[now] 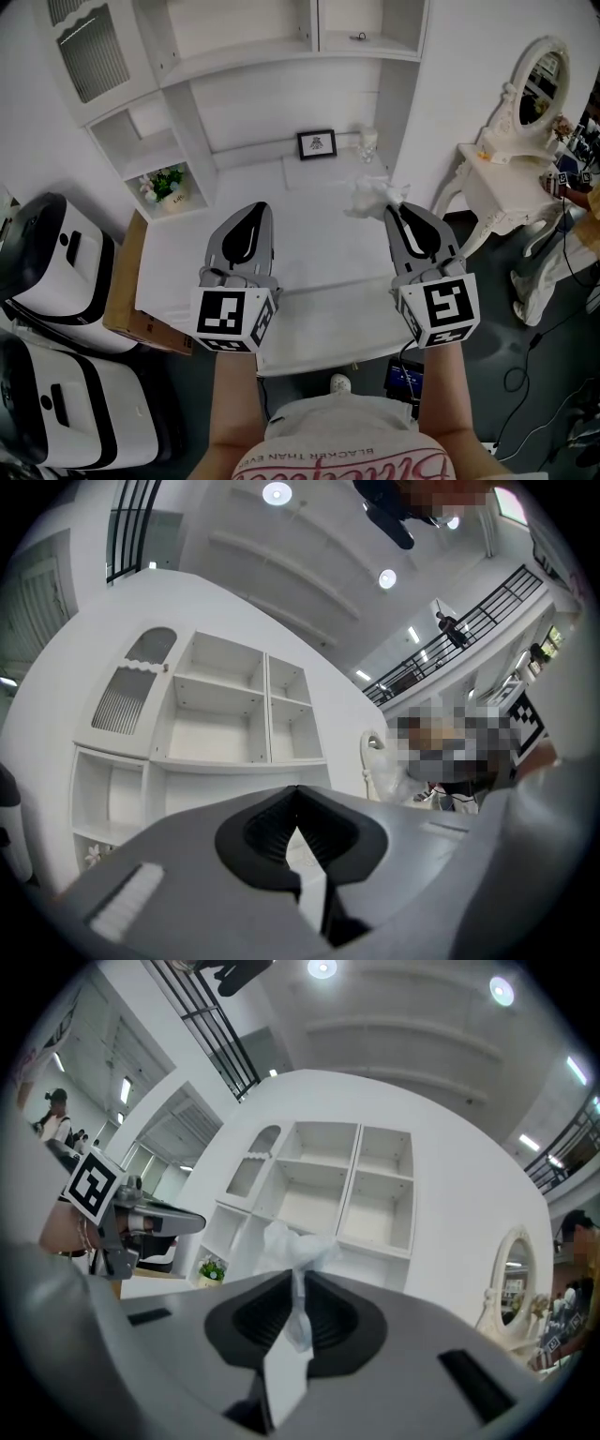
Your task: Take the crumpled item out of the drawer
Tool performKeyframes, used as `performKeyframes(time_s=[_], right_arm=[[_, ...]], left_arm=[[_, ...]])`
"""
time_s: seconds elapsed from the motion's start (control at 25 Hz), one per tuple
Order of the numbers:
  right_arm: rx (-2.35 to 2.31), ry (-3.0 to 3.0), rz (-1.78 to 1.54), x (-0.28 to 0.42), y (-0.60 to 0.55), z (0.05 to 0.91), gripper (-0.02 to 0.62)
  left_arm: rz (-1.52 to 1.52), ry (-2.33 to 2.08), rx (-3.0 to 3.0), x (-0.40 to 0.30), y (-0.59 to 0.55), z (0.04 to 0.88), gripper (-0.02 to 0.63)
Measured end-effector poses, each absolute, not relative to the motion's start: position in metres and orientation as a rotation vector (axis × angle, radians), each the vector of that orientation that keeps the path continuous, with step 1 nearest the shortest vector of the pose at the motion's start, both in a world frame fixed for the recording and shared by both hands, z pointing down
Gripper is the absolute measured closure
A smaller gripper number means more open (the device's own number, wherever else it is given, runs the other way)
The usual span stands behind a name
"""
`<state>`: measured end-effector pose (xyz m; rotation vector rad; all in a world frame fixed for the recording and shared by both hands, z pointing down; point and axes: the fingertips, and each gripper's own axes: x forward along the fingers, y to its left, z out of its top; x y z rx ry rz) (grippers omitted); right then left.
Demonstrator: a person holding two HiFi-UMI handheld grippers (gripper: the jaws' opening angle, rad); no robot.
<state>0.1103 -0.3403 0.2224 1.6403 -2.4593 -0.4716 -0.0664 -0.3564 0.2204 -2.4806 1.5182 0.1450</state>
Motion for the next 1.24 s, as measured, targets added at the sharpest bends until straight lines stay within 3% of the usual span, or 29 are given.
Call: performKeyframes(time_s=[1.24], right_arm=[[1.676, -2.474, -0.559, 0.105, -0.337, 0.185, 0.552]], left_arm=[[0.228, 1.499, -2.401, -0.076, -0.353, 0.177, 0.597]])
